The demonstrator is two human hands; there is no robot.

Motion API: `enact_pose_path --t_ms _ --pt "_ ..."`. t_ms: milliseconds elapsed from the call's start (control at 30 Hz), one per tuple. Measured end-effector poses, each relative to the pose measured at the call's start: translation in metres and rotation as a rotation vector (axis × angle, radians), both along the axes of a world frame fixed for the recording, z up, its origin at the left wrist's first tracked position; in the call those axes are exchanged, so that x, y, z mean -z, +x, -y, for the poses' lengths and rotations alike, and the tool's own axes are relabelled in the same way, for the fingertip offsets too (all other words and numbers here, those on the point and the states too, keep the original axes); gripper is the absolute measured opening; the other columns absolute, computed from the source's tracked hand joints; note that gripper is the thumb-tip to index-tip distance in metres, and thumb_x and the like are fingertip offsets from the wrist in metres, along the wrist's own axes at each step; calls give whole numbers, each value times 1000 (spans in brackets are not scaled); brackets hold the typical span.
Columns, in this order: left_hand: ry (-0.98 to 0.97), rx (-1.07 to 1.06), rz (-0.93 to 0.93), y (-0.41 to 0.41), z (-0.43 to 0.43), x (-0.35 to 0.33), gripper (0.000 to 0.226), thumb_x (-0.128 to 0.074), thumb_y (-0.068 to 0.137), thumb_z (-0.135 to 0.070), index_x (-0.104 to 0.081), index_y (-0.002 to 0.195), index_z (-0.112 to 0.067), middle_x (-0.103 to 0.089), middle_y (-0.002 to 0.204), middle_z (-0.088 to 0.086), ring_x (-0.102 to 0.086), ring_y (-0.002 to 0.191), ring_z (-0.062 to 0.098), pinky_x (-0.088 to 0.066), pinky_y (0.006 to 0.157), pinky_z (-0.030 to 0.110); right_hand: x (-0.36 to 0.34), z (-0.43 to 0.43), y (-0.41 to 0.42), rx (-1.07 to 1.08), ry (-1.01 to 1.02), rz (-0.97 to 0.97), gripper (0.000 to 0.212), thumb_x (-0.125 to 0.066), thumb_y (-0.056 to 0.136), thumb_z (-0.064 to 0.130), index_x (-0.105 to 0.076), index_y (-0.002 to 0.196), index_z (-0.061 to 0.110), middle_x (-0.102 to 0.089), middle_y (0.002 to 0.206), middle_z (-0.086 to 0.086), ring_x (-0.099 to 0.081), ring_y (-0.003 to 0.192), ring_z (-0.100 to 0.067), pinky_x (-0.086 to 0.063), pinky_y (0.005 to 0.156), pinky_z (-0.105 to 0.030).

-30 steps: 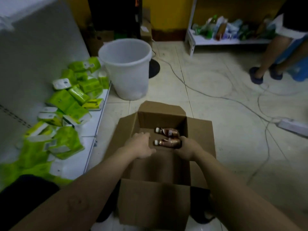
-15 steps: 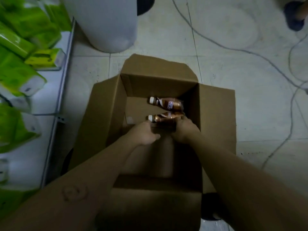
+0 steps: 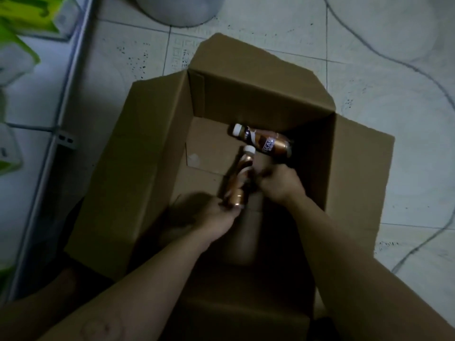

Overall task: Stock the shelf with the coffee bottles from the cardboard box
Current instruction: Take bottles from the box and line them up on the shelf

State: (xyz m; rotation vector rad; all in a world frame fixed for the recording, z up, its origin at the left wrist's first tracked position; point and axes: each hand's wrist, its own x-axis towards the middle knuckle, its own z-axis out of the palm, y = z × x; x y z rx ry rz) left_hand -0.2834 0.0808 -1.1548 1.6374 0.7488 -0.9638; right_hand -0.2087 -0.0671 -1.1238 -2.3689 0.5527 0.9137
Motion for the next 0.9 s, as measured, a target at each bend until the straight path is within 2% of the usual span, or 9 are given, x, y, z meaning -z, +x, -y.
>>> enact_pose_path --t_ms 133,233,333,400,467,533,667,800,900 --pt "173 94 86 0 -6 15 64 -73 78 -39 -44 131 -17 -55 124 6 -56 104 22 -46 86 34 -1 15 29 -42 -206 306 35 -64 85 26 -62 118 14 -63 114 -10 -62 94 -26 -48 79 -34" --pt "371 211 208 7 -7 22 80 -73 74 -47 -35 136 -15 -39 133 10 -48 116 30 -44 91 40 10 15 48 -305 -322 276 59 -64 83 29 -43 138 20 -45 136 -12 -48 121 -31 -43 100 -43" --pt "376 268 322 21 -12 23 80 -70 76 -48 -33 138 -15 -40 135 10 -45 120 29 -42 97 43 22 14 62 -437 -356 130 86 -68 82 36 -19 152 26 -27 152 -13 -30 138 -32 -33 109 -47" --pt "395 407 401 29 -18 25 83 -69 78 -46 -27 143 -16 -40 138 10 -43 123 29 -40 100 44 29 13 69 -444 -441 77 81 -67 80 50 -31 147 22 -36 145 -14 -37 131 -33 -38 102 -45" --pt "394 436 392 36 -24 26 86 -70 77 -45 -25 144 -15 -39 140 11 -42 124 30 -40 100 43 31 5 69 -301 -442 27 71 -51 79 72 -58 122 15 -61 119 -15 -57 108 -30 -48 91 -40" --pt "348 395 331 36 -26 28 80 -71 77 -43 -31 140 -16 -45 136 9 -47 119 29 -42 97 41 35 -3 56 -220 -411 9 75 -42 76 81 -65 102 14 -67 103 -16 -63 94 -30 -53 83 -37" --pt "242 250 239 32 -30 30 65 -71 78 -38 -41 133 -20 -53 125 4 -54 109 24 -45 89 35 49 -20 17 -46 -191 -149 58 -75 71 54 -60 109 14 -63 114 -12 -64 95 -26 -51 73 -31" --pt "262 271 236 32 -32 28 69 -78 72 -31 -46 132 -20 -56 125 5 -55 109 26 -45 89 33 58 -37 -21 239 18 -25 49 -75 69 40 -55 111 25 -63 96 2 -56 68 -12 -42 47 -18" --pt "236 284 216 34 -35 21 66 -81 69 -25 -52 128 -19 -60 121 6 -57 106 27 -47 91 34 52 -32 -23 272 59 26 46 -79 68 36 -55 106 26 -61 93 4 -58 79 -16 -44 62 -22"
